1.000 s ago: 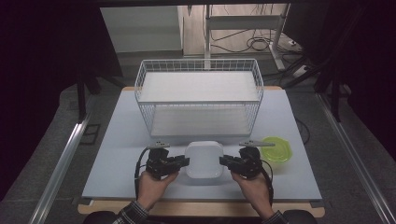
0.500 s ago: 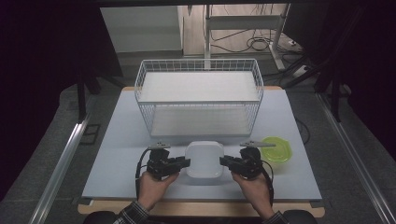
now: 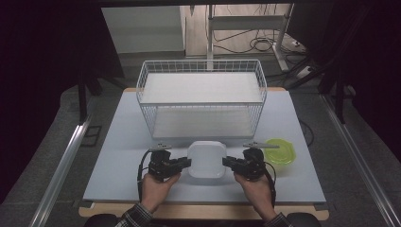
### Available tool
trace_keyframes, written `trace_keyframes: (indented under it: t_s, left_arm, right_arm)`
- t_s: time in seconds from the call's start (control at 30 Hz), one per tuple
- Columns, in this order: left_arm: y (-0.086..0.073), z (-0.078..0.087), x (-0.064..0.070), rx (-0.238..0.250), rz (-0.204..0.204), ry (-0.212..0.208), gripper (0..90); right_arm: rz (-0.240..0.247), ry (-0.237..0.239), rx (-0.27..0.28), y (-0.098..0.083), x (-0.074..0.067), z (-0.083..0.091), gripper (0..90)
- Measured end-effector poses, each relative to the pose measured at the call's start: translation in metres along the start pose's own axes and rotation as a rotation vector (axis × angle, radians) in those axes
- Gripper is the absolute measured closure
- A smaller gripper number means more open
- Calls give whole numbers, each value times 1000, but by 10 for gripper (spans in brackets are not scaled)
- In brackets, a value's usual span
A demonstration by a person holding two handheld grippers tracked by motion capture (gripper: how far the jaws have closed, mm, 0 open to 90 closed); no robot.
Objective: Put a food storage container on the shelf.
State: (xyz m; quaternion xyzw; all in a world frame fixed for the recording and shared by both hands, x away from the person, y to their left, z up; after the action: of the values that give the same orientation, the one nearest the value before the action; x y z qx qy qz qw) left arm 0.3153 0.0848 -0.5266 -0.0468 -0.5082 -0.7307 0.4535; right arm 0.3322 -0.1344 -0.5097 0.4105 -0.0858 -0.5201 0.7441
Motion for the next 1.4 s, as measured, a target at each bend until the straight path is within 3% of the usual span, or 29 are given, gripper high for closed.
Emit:
trace_keyframes:
  t_s: [0.3,0.57,0.87,1.27,1.4]
  left_arm:
    - [20,13,4,46,-28,-1,769]
    - [67,40,15,116,-90,15,769]
    - [120,59,22,156,-131,19,770]
    - [173,69,25,163,-150,29,769]
    - [184,68,22,168,-137,21,767]
  right_arm:
    - [5,21,45,18,-6,7,774]
    - [70,33,130,67,-24,26,777]
    - [88,55,183,123,-33,41,780]
    - [80,64,203,174,-33,51,779]
    - [73,60,197,187,-31,48,778]
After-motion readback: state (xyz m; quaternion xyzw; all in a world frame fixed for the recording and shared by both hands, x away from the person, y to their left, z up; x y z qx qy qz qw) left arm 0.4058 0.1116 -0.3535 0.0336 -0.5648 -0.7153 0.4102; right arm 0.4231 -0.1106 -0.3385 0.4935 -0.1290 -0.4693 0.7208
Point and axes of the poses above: each handheld gripper's, and its own axes: z roughly backward along the jaws, y roughly out of its top, x roughly to its right, the point moved 6 cm from there along -z, roughly forward along the jaws, and after that the axes turned 9 degrees about -y, right-handed, at the moved point
